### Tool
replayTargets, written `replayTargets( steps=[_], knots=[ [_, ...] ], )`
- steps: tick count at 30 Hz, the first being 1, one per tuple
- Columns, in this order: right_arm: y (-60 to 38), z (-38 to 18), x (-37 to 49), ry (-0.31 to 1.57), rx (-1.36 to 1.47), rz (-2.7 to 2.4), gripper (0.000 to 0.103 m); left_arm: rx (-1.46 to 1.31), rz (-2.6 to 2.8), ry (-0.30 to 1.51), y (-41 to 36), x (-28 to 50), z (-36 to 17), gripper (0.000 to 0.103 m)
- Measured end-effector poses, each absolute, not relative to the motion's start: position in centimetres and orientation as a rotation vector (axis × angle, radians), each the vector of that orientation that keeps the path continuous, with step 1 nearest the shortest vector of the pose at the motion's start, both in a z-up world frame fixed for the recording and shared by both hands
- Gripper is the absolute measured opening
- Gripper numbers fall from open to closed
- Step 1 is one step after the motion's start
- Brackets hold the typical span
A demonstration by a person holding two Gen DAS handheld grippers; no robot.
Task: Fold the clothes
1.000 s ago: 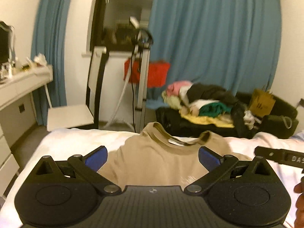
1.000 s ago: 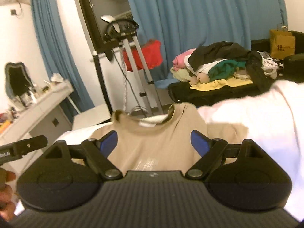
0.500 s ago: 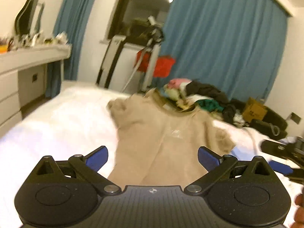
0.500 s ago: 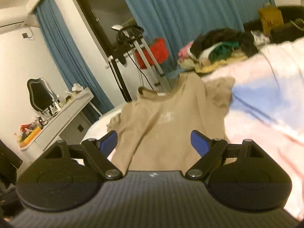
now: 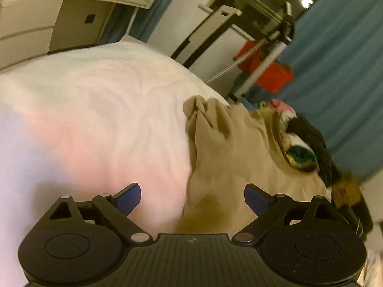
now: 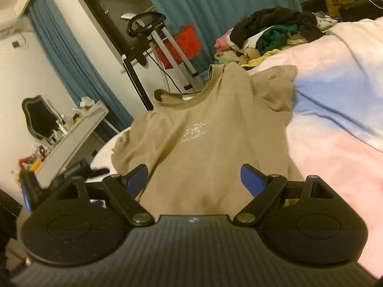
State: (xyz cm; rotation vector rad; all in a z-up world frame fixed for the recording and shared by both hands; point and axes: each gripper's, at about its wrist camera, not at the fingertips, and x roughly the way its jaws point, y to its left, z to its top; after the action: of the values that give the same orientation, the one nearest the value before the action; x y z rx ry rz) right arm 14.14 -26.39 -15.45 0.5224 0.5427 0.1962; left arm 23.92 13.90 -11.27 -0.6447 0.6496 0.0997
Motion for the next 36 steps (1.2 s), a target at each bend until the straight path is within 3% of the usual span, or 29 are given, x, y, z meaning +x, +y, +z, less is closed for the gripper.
replayTargets(
  steps=[4, 6, 9, 11, 12, 14, 18, 22, 24, 26, 29, 34, 36],
  knots=[
    [-26.3, -16.9, 16.5, 0.575, 0.547, 0.221, 0.086, -0.658, 0.129, 0.616, 14.0, 29.2, -11.5, 0.094],
    [-26.4, -17.4, 17.2, 0.583, 0.548, 0.210, 0.086, -0.640, 0.127, 0.606, 13.7, 31.6, -11.4, 0.084],
    [-26.7, -18.0, 18.1, 0.588, 0.543, 0.191, 0.086, -0.576, 0.136, 0.619, 12.6, 35.0, -11.2, 0.059],
    [-27.0, -18.1, 18.4, 0.586, 0.553, 0.181, 0.086, -0.509, 0.144, 0.628, 11.4, 36.8, -11.1, 0.023],
    [-27.2, -18.1, 18.6, 0.584, 0.560, 0.176, 0.086, -0.466, 0.147, 0.632, 10.7, 37.2, -10.8, 0.013],
    [-27.7, -18.1, 18.6, 0.576, 0.575, 0.159, 0.086, -0.356, 0.134, 0.609, 8.6, 37.4, -9.7, 0.007],
    [-28.9, -17.9, 18.2, 0.551, 0.601, 0.105, 0.086, -0.065, 0.014, 0.471, 2.3, 35.8, -7.2, 0.006],
    [-30.1, -17.8, 17.9, 0.534, 0.623, 0.036, 0.086, 0.095, -0.180, 0.479, -5.2, 33.7, -7.1, 0.007],
    [-30.7, -17.7, 17.7, 0.524, 0.631, 0.018, 0.086, 0.099, -0.238, 0.515, -7.8, 32.7, -7.6, 0.016],
    [-31.3, -17.6, 17.5, 0.516, 0.633, 0.006, 0.086, 0.105, -0.260, 0.526, -9.0, 31.1, -7.8, 0.036],
    [-31.7, -17.6, 17.1, 0.508, 0.627, 0.006, 0.086, 0.081, -0.264, 0.508, -8.4, 27.2, -6.7, 0.055],
    [-31.0, -17.5, 16.8, 0.497, 0.606, 0.065, 0.086, 0.014, -0.228, 0.470, -3.2, 17.8, -4.1, 0.074],
    [-30.2, -17.3, 16.6, 0.499, 0.579, 0.098, 0.081, -0.006, -0.213, 0.464, -1.4, 14.9, -3.4, 0.076]
  ],
)
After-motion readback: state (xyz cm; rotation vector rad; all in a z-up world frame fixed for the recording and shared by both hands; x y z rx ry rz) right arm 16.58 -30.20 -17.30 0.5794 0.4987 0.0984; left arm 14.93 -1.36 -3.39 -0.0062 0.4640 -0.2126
